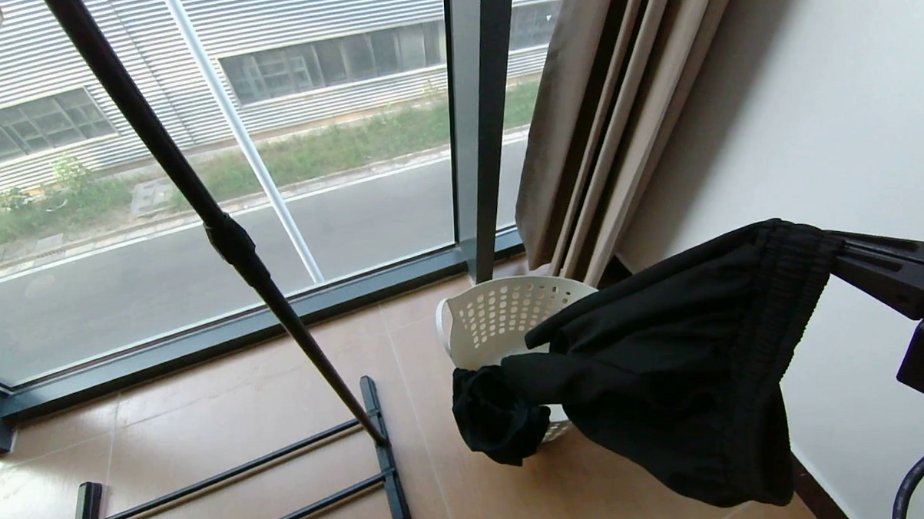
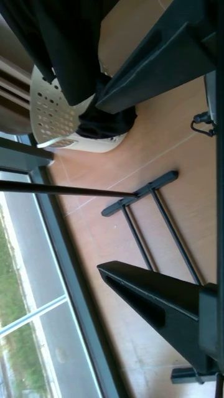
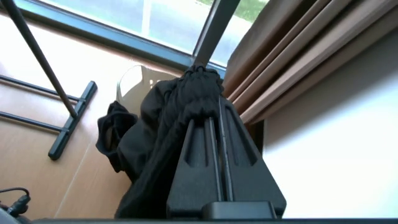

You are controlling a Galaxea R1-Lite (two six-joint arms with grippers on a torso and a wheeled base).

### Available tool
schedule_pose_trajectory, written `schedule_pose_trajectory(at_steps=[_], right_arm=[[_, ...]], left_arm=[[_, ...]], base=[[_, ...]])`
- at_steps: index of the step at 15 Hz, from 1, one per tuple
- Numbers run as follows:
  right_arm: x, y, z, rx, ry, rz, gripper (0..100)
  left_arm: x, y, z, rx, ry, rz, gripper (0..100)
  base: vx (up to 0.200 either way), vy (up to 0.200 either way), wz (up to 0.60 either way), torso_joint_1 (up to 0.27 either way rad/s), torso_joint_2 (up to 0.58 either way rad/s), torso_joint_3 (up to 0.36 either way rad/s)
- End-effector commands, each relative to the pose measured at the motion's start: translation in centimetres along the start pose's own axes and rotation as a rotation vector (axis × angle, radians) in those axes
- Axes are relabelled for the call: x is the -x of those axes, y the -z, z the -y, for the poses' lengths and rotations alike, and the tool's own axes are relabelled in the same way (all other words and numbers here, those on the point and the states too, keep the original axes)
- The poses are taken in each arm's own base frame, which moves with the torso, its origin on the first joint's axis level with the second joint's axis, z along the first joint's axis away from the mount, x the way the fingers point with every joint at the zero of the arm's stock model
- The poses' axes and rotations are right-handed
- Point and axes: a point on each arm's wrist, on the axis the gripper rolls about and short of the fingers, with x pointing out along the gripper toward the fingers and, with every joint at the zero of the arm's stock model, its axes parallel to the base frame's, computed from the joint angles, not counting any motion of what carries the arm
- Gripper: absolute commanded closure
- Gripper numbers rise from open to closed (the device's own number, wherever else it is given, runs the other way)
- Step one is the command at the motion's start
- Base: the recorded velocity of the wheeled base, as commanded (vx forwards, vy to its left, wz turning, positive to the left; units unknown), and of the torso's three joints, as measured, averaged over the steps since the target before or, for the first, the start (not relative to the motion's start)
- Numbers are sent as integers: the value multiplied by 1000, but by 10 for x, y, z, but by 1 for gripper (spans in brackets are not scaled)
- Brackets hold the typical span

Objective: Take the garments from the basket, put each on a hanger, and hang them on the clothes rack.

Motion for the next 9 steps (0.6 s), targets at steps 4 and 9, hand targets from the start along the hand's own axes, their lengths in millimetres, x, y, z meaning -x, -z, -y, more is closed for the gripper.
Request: schedule_pose_trajectory(at_steps=[4, 9], right_arm=[[-3, 6, -3, 4, -12, -23, 100], [-4, 5, -3, 4, -11, -24, 100]], left_arm=[[0, 0, 0, 0, 0, -2, 0], [0, -1, 0, -1, 0, 2, 0]], base=[[0, 0, 0, 156, -474, -127], [0, 0, 0, 194, -507, -114]])
